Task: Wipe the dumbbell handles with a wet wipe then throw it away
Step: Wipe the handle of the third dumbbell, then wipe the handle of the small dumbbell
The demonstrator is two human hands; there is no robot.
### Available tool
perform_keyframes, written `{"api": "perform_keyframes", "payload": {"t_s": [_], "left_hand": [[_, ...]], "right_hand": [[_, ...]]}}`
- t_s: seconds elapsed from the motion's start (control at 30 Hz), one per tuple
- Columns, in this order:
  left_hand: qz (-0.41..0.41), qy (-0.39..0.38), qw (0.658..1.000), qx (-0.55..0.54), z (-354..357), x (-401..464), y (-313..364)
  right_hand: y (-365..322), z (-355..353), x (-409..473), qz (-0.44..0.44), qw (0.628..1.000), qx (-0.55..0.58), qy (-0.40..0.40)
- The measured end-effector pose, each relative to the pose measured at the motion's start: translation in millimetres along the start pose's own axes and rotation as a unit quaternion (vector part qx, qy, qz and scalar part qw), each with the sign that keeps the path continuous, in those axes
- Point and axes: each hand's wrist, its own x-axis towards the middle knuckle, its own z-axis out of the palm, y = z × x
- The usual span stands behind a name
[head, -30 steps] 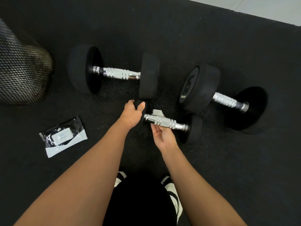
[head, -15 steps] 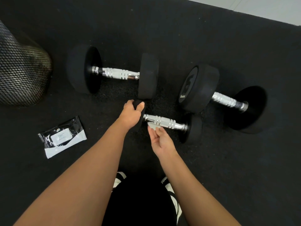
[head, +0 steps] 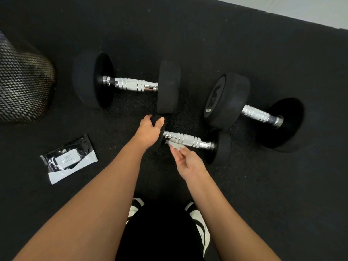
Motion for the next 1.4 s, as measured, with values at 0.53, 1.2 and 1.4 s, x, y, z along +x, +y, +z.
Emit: {"api": "perform_keyframes", "payload": {"t_s": [0.53, 1.2, 1.4], "left_hand": [[0.214, 0.027, 0.976, 0.003, 41.8, -65.2, 26.9], [0.200, 0.030, 0.972, 0.118, 99.9, -39.5, 27.4], [0.303, 0.123, 0.905, 0.272, 107.2, -31.8, 11.0]], "right_hand": [[-76.3, -37.4, -57.4, -0.259, 0.859, -0.434, -0.084], [-101.0, -54.1, -24.6, -0.460, 0.650, -0.592, 0.127], [-90.4, -52.9, -23.5, -0.425, 0.642, -0.631, 0.094]]}}
